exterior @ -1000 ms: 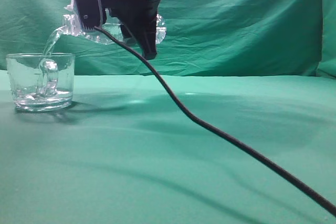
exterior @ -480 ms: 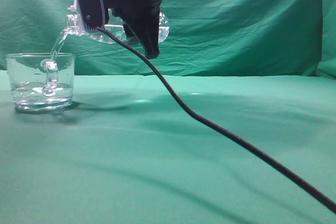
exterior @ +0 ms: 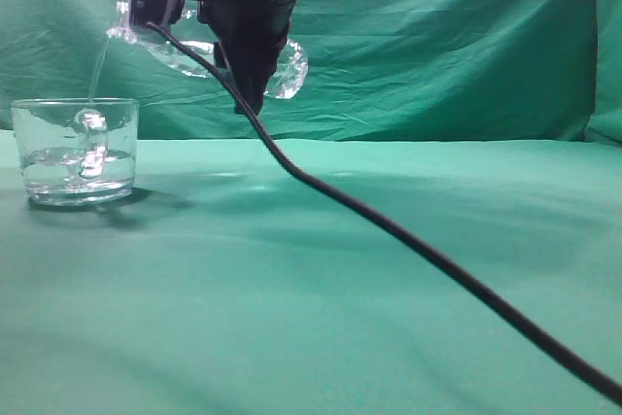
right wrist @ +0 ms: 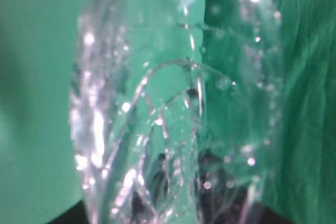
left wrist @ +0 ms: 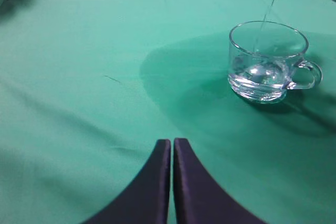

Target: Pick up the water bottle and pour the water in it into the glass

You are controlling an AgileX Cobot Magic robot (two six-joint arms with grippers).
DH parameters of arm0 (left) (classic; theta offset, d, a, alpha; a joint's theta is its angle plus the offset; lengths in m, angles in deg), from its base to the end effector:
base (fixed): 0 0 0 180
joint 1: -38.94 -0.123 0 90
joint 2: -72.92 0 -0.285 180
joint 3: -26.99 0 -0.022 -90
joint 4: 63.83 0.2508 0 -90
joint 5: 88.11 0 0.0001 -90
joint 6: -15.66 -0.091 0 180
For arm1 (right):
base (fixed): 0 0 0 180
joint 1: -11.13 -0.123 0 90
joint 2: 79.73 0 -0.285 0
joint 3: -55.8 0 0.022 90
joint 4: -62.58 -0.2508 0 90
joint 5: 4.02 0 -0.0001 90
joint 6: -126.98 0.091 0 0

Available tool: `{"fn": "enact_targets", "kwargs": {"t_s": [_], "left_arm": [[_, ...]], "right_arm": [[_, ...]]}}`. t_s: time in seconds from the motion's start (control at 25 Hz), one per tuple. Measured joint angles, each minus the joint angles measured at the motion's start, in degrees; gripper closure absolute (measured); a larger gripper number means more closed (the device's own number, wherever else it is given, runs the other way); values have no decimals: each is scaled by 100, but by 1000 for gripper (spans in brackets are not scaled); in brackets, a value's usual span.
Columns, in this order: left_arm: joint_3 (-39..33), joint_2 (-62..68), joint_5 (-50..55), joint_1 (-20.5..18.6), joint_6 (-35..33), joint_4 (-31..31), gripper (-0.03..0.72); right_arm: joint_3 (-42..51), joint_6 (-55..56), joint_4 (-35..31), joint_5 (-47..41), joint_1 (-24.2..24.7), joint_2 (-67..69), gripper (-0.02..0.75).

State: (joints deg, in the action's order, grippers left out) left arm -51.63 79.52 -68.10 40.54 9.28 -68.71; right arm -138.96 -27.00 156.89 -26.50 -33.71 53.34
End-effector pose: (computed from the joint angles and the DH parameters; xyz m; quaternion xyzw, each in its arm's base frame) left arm 0.0527 -0.0041 0.1747 0.0324 0.7935 -0.0105 0.6076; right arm 0.3798 0.3287 0.1941 -0.6416 0.5430 -0.2681 0.4708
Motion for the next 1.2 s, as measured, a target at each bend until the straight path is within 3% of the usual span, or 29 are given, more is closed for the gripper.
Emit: {"fn": "enact_targets", "kwargs": {"t_s": [0.16,0.28,0.48,0.8,1.08,1.2], "left_arm": [[0,0,0,0,0,0,688],[0,0,0,0,0,0,688],[0,0,0,0,0,0,688],[0,0,0,0,0,0,688],[0,0,0,0,0,0,688],[0,0,0,0,0,0,688]], "right_arm": [[0,1561,-379,137,-47,0,489],[0,2606,-1209,140,-72,-225,489],[278,3133,-2473,602,128,-1114,489],[2212,3849,-2507,2660,1411,-2560,489],[3282,3845,-2521,3899,2677,-2943,489],[3684,3304,-2954,4542,3157,-2943,489]]}}
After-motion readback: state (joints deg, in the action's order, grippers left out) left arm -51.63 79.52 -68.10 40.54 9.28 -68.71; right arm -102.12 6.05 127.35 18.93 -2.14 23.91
